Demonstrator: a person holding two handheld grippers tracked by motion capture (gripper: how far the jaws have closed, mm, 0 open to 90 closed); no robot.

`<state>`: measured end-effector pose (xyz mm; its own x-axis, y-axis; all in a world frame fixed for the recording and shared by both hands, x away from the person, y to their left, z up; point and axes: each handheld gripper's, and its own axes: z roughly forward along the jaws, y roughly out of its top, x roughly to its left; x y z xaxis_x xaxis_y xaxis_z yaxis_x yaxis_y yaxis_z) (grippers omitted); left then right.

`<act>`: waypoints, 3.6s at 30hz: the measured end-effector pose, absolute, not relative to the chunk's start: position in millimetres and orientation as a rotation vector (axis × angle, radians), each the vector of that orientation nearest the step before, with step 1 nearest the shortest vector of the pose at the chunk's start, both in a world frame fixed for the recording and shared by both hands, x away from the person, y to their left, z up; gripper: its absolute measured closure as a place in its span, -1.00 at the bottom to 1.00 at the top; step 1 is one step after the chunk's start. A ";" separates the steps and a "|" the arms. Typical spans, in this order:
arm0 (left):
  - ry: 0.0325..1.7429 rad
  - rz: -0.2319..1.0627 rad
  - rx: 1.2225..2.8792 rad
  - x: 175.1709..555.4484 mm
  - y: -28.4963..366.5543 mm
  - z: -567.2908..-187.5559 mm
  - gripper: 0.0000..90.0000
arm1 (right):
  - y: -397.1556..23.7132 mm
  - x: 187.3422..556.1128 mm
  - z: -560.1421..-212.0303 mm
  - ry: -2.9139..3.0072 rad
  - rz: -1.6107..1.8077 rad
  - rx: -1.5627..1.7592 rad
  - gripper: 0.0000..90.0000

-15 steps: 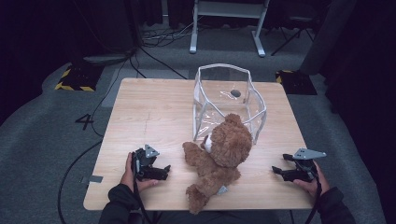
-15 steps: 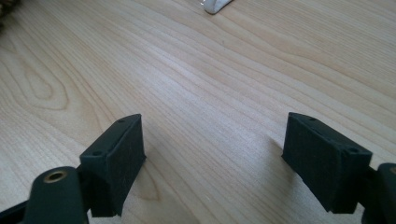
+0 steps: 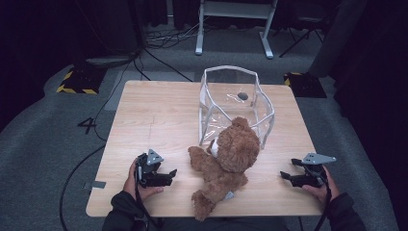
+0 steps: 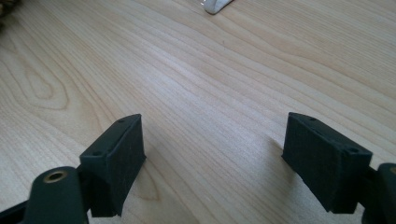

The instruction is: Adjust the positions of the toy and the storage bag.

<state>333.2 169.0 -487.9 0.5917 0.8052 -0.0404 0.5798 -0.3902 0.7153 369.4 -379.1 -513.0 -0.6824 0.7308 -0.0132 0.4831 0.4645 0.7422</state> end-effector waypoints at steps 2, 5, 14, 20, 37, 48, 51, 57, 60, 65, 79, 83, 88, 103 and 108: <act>1.082 0.439 2.130 330.8 166.2 -481.7 -0.64 | -379.1 369.4 -512.9 2.389 1.053 1.029 -0.55; 1.068 0.440 2.111 326.5 164.1 -472.1 -0.64 | -379.1 369.4 -513.0 2.388 1.054 1.029 -0.54; 1.005 0.462 2.087 319.7 143.2 -450.5 -0.64 | -379.1 369.4 -513.0 2.388 1.054 1.029 -0.54; 0.956 0.463 2.087 319.5 118.4 -436.4 -0.64 | -379.1 369.4 -513.0 2.388 1.054 1.029 -0.55; 0.814 0.390 2.074 306.6 73.3 -413.2 -0.63 | -379.1 369.3 -512.9 2.390 1.052 1.032 -0.54; 0.763 0.370 2.115 305.9 43.0 -413.6 -0.64 | -379.0 369.3 -512.9 2.390 1.052 1.032 -0.55; 0.755 0.341 2.122 309.6 34.7 -414.8 -0.64 | -379.0 369.3 -513.0 2.389 1.052 1.032 -0.55; 0.773 0.320 2.112 314.2 26.2 -415.1 -0.65 | -379.0 369.3 -512.9 2.390 1.050 1.033 -0.55; 0.778 0.302 2.099 317.5 21.0 -417.1 -0.66 | -379.0 369.2 -512.9 2.389 1.053 1.033 -0.55; 0.748 0.235 2.103 323.9 6.4 -425.4 -0.74 | -378.8 369.5 -512.8 2.389 1.050 1.036 -0.55; 0.704 0.295 2.157 329.1 -3.6 -444.2 -0.03 | -378.7 369.5 -512.9 2.388 1.050 1.036 -0.55; 0.691 0.293 2.168 329.3 7.1 -443.0 0.16 | -378.7 369.5 -512.9 2.388 1.049 1.037 -0.55; 0.666 0.321 2.181 326.6 29.9 -439.6 0.40 | -378.6 369.4 -512.8 2.388 1.049 1.038 -0.55; 0.855 0.395 2.050 326.5 135.3 -447.0 0.52 | -378.7 369.3 -512.9 2.385 1.048 1.038 -0.55; 0.963 0.404 1.973 338.6 168.0 -452.7 0.52 | -378.7 369.0 -512.8 2.381 1.047 1.045 -0.53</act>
